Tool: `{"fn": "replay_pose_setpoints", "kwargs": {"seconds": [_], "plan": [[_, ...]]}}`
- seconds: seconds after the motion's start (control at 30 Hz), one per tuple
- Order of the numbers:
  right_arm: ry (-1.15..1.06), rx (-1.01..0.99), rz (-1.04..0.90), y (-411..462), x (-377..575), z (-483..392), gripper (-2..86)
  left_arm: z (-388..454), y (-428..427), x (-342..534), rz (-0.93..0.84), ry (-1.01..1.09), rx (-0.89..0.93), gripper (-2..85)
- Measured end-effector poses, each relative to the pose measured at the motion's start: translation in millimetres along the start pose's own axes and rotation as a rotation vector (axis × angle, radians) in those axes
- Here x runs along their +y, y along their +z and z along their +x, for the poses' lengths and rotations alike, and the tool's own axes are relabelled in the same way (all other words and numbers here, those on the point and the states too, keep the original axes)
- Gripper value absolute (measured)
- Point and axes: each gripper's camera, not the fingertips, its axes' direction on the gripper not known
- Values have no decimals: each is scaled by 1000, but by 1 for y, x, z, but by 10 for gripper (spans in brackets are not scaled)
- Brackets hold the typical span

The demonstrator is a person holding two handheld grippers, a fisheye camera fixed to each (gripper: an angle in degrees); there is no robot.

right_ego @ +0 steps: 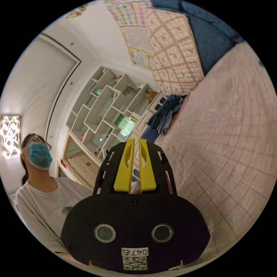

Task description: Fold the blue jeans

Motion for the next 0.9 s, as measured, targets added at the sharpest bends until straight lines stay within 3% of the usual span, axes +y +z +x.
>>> {"fn": "replay_pose_setpoints", "kwargs": {"seconds": [0.23,0.43,0.63,0.8,0.9], "plan": [[82,136,-150,62,-33,27,-8,1,60,-118,82,5,-259,104],[97,201,-262,117,-57,40,-11,11,157,-214,-45,154,-449,155],[114,194,-300,155,-77,50,-13,37,243,-238,-187,376,-650,187],[136,135,-284,174,-91,56,-13,33,227,-255,-77,281,-503,160],[142,120,-276,185,-98,57,-13,33,231,-266,-151,279,-485,163]]}}
